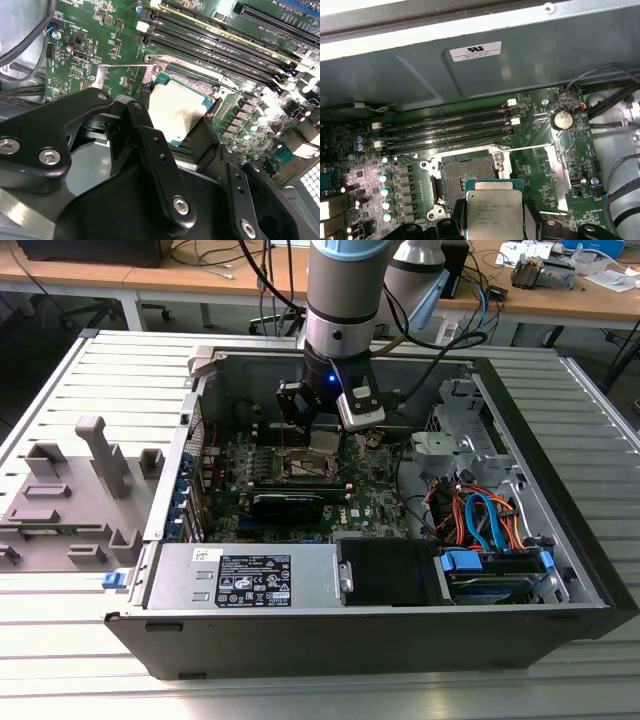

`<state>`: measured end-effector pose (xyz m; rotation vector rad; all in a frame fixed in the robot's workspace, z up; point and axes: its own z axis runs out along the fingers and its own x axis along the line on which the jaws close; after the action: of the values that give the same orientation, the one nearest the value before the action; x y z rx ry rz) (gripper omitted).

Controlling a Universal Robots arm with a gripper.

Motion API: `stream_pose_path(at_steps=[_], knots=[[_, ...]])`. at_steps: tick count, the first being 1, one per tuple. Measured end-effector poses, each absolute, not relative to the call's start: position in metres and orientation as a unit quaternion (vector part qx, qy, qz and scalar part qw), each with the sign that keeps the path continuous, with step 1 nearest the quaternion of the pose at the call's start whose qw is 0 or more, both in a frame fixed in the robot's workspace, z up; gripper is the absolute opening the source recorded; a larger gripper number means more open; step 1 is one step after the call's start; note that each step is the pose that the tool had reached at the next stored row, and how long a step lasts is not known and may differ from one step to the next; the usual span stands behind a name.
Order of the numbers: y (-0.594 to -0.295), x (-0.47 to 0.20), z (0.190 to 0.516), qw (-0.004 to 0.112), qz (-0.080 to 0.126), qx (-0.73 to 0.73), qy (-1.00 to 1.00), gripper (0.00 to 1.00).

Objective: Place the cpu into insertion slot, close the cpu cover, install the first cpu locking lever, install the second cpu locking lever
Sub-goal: 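Place the cpu into insertion slot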

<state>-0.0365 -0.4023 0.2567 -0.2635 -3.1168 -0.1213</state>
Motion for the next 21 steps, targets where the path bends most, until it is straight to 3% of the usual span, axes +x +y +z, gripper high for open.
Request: stream_pose_path(at_steps=[21], knots=[[-0.4023,-0.0365,0.2565,0.005,-0.039,-0.092,-0.995,0.55]])
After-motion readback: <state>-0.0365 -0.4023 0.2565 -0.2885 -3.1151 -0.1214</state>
